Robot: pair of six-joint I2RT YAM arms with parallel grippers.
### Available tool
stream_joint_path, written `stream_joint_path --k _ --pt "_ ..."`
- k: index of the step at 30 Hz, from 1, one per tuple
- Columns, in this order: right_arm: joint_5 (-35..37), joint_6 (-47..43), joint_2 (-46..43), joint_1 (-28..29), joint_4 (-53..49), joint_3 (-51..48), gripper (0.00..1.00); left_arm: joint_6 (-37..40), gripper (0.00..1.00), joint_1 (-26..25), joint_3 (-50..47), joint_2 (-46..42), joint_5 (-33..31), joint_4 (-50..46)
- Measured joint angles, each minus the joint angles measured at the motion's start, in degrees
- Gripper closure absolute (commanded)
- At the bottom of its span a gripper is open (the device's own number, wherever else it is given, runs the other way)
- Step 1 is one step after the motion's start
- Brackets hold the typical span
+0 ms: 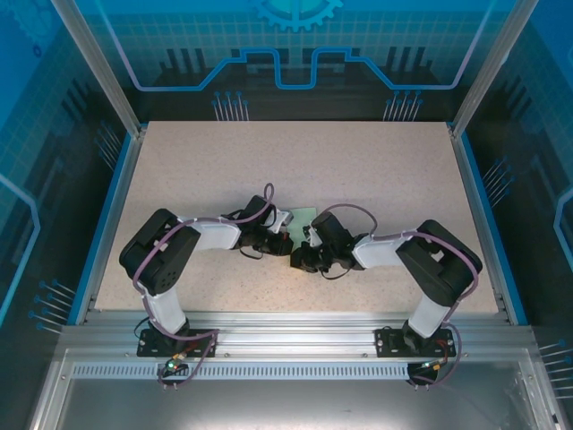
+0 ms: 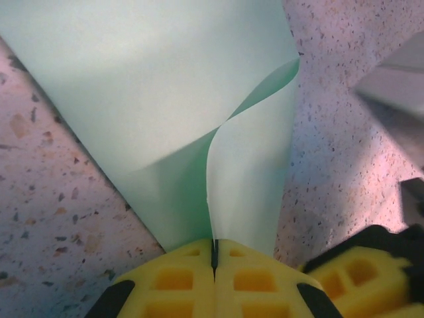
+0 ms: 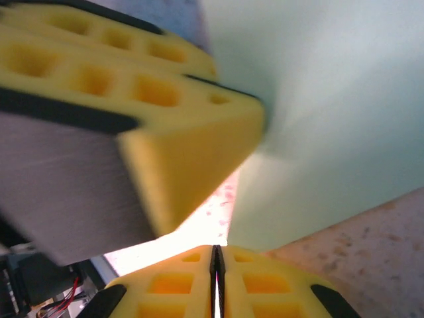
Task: Fold a paper plane with a square sheet of paper (pick it up from the middle)
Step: Third fold the triangle at the center of the table.
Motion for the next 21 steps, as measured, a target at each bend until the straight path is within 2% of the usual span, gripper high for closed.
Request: stream_joint_path --k 8,15,21 --pt "0.52 0.48 0.7 0.11 -1.16 0.94 0.89 0.0 1.0 0.17 0.0 0.26 0.39 0.61" --pt "5.68 0.52 -7.17 0.33 -4.04 0.17 0.88 0.0 1.0 0.26 0.0 0.26 0.59 0.66" --pt "5.79 0.98 -4.22 0.33 -2.82 0.28 0.89 -0.04 1.0 0.33 0.0 0.37 0.83 0.79"
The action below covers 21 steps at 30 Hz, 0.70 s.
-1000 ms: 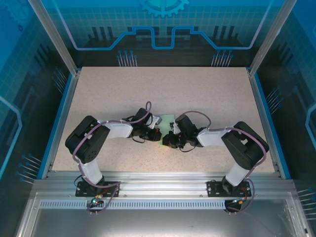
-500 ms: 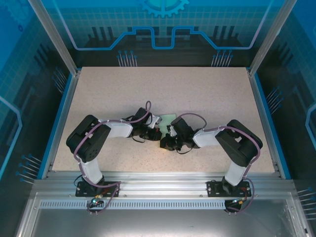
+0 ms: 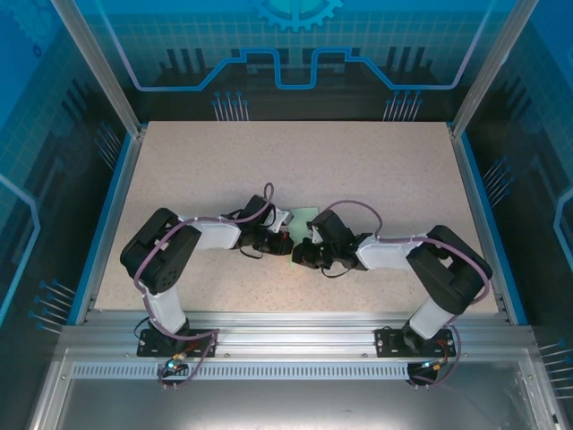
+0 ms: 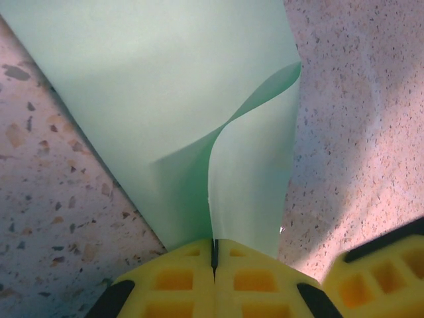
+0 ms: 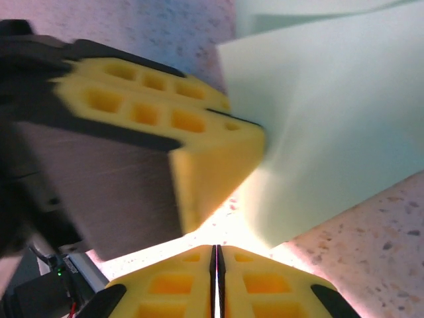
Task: Fold a paper plane with a square sheet of paper (pick it up from the middle)
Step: Third fold the triangle at the center of the table.
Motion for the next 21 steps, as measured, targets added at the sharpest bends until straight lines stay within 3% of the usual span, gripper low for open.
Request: stream_joint_path --k 6,14,21 --pt "-0.59 0.39 4.66 0.22 0.11 1.81 0.91 -0.04 1.0 0.07 0.0 0.0 -0.02 0.0" --pt "0.94 0.11 1.2 0.13 -5.35 2.75 0.87 -0.2 1.0 0.33 -0.02 0.0 0.22 0.0" --pt "-0.28 0.63 1.22 0.31 -2.1 2.78 0.87 -0.42 1.0 0.33 -0.02 0.0 0.2 -0.02"
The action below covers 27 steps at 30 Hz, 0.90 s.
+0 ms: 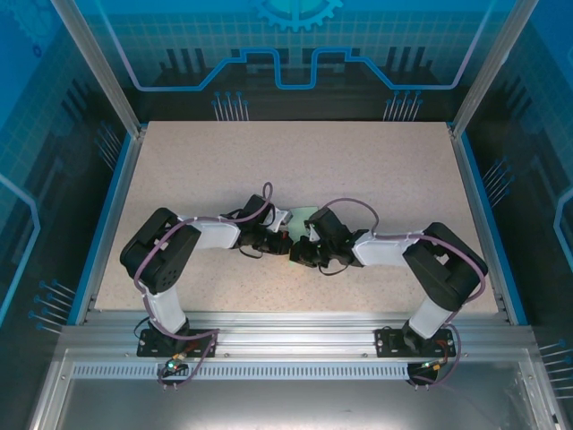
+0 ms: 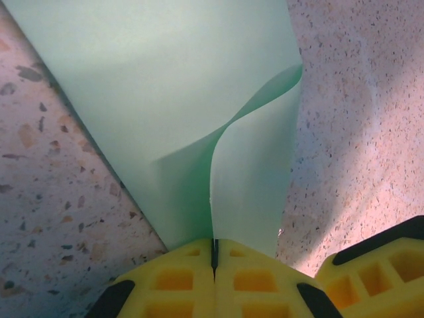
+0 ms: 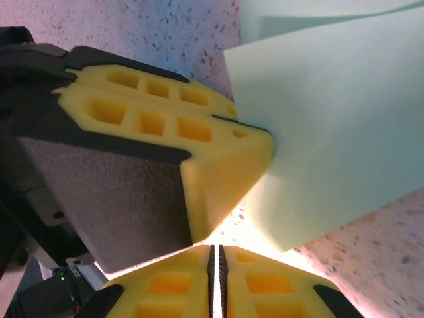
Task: Fold a paper plane with a square sheet of paper (pick it up from the middle)
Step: Third fold the triangle at the center of the table.
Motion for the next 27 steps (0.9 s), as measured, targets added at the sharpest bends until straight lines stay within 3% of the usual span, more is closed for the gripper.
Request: stream_joint_path --k 8,16,21,27 --pt "-1.09 1.27 3.93 0.2 2.6 -0.68 0.88 -0.02 0.99 0.31 0.0 0.0 0.04 -0.02" --pt "-1.01 0.74 1.03 -0.59 0.26 -0.92 0.87 -0.04 0.99 0.31 0.0 0.0 0.17 0.0" --pt "-1.84 -0.94 -3.63 -6.25 -0.7 -0.76 0.87 -0.04 0.99 0.31 0.0 0.02 0.2 0.0" --pt "-3.91 -2.49 0.09 -10.99 -0.35 0.98 0.88 -0.04 0.99 0.33 0.0 0.26 0.52 0.22"
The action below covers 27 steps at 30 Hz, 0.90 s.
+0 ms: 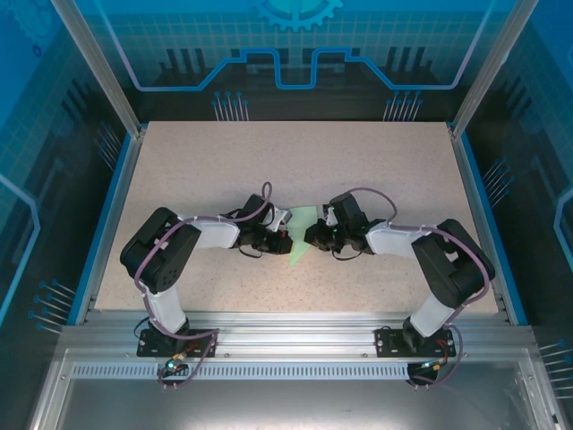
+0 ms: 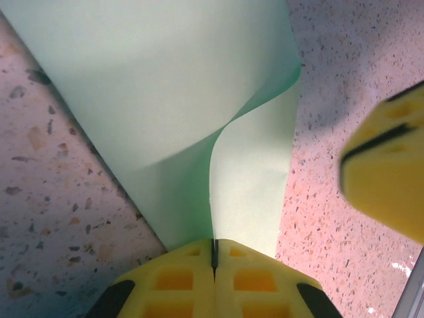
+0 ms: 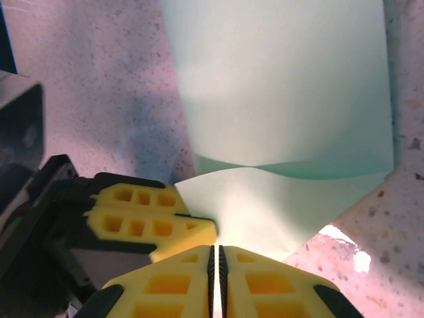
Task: Fold a paper plane with a square sheet of paper (pick it up from the middle)
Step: Third fold the triangle at the center of the table.
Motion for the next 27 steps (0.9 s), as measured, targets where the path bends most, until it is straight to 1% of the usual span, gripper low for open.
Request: stream_joint_path --k 6,13,18,22,27 --pt "-1.07 -0.59 6.05 -0.07 0.13 1.18 0.89 0.0 0.99 0.02 0.0 0.07 0.13 0.02" --pt "-1.81 -1.95 5.42 -0.63 -2.25 2.14 0.88 0.04 0.99 0.02 0.04 0.07 0.15 0.0" --pt "-3.32 -3.32 3.82 -4.48 -3.98 3.93 0.87 0.07 0.99 0.04 0.07 0.11 0.15 0.02" --pt "-3.96 -4.17 4.11 -5.77 -3.85 4.63 0.87 0.07 0.97 0.04 0.07 0.11 0.17 0.0" --pt "-4.61 -4.52 7.3 -5.81 -4.09 4.92 0.87 0.0 0.91 0.04 0.11 0.11 0.17 -0.02"
